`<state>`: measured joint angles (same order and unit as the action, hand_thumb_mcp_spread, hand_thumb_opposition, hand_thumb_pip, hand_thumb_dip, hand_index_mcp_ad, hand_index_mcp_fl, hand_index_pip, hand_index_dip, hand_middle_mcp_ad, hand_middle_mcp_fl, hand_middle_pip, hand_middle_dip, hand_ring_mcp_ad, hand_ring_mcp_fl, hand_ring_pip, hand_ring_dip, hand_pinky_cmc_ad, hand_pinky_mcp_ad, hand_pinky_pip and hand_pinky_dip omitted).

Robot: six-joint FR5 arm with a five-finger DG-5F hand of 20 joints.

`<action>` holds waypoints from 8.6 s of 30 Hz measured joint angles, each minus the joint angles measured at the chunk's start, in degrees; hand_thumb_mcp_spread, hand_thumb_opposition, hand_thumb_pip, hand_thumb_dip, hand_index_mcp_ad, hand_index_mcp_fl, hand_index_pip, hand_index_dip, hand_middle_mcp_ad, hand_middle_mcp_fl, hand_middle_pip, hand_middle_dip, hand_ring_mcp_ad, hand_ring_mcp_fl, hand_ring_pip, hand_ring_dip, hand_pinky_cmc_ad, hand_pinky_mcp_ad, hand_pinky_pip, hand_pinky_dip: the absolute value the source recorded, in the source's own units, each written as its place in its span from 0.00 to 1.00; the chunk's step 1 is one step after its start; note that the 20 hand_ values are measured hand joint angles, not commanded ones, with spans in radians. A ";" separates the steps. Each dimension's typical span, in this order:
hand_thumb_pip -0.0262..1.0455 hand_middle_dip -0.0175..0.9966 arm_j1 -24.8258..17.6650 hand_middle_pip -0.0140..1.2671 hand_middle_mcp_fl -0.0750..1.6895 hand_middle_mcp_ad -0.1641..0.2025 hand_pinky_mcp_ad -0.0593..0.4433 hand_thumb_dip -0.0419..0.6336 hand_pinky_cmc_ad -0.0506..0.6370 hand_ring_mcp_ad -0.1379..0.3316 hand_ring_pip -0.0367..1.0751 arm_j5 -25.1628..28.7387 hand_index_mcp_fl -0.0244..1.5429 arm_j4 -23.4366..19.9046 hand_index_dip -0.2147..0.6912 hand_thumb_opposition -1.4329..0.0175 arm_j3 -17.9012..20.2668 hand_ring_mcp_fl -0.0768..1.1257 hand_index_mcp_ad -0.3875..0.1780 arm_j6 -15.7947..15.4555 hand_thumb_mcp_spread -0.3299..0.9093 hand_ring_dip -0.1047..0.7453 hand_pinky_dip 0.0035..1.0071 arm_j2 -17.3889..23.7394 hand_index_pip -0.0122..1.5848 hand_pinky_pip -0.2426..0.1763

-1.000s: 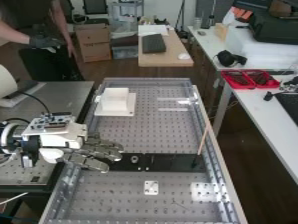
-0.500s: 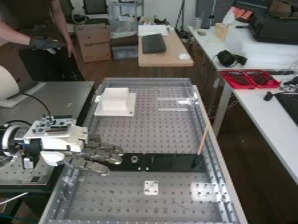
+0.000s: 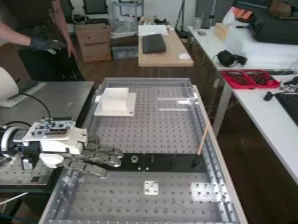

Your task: Grab the smaller nut and place it in the white container

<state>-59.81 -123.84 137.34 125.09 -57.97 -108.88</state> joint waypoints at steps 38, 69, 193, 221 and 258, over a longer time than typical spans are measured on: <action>0.75 0.23 0.54 0.10 0.08 0.54 0.55 0.39 0.51 0.53 0.11 -1.66 0.02 -0.47 0.44 0.43 -1.04 0.08 0.48 -1.72 0.58 0.24 0.17 -2.66 0.98 0.48; 0.73 0.23 0.77 0.10 0.08 0.54 0.55 0.39 0.51 0.53 0.11 -2.42 0.02 0.36 0.43 0.43 -1.77 0.08 0.45 -3.00 0.59 0.24 0.17 -3.25 0.98 0.48; 0.71 0.24 -10.26 0.10 0.13 0.54 0.57 0.39 0.51 0.49 0.12 -5.53 0.15 15.98 0.39 0.39 -6.45 0.07 0.47 -6.60 0.60 0.24 0.18 6.41 0.97 0.51; 0.65 0.24 -27.14 0.11 0.15 0.54 0.60 0.39 0.51 0.49 0.12 -9.64 0.20 17.26 0.39 0.37 -12.36 0.07 0.45 -0.34 0.60 0.24 0.18 -0.18 0.97 0.51; 0.76 0.24 -29.09 0.10 0.11 0.56 0.60 0.39 0.51 0.50 0.12 -8.00 0.04 17.74 0.39 0.40 -12.35 0.07 0.38 3.72 0.59 0.25 0.18 -0.57 0.88 0.51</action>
<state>-88.90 -131.84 155.08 112.74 -54.25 -109.46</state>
